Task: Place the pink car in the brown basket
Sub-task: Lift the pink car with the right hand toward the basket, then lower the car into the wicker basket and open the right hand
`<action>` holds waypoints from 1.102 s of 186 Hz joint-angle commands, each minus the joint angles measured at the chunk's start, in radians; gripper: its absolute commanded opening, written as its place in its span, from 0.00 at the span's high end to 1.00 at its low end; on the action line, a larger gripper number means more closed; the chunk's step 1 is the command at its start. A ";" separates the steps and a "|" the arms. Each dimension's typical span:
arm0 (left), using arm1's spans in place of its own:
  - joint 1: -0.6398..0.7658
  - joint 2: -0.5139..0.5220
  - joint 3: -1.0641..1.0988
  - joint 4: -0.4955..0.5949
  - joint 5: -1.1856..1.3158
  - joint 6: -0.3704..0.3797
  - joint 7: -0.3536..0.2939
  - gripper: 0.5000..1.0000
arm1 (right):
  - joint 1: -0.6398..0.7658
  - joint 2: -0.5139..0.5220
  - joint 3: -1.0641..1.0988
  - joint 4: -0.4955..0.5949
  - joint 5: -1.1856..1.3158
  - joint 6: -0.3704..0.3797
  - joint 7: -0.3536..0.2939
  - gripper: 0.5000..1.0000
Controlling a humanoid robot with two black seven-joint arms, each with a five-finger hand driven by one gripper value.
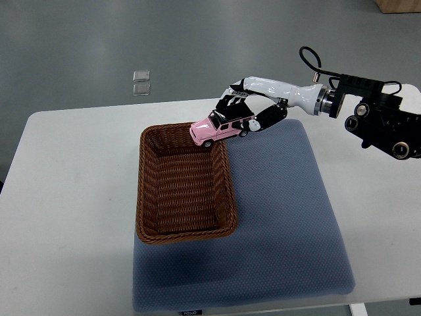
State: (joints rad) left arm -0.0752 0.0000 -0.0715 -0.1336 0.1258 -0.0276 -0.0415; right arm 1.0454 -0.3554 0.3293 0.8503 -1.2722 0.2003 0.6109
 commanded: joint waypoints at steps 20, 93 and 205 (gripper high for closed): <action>0.000 0.000 0.001 0.000 0.000 0.000 0.000 0.00 | 0.013 0.076 -0.052 -0.001 -0.012 -0.010 0.000 1.00; 0.000 0.000 0.004 0.000 0.000 0.000 0.000 0.00 | -0.027 0.202 -0.159 -0.074 -0.032 -0.119 0.000 1.00; -0.002 0.000 0.006 -0.001 0.000 0.000 0.000 0.00 | -0.068 0.205 -0.157 -0.079 -0.016 -0.190 0.000 0.21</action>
State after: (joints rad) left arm -0.0767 0.0000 -0.0660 -0.1347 0.1258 -0.0276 -0.0415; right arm 0.9792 -0.1476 0.1598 0.7701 -1.3006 0.0132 0.6109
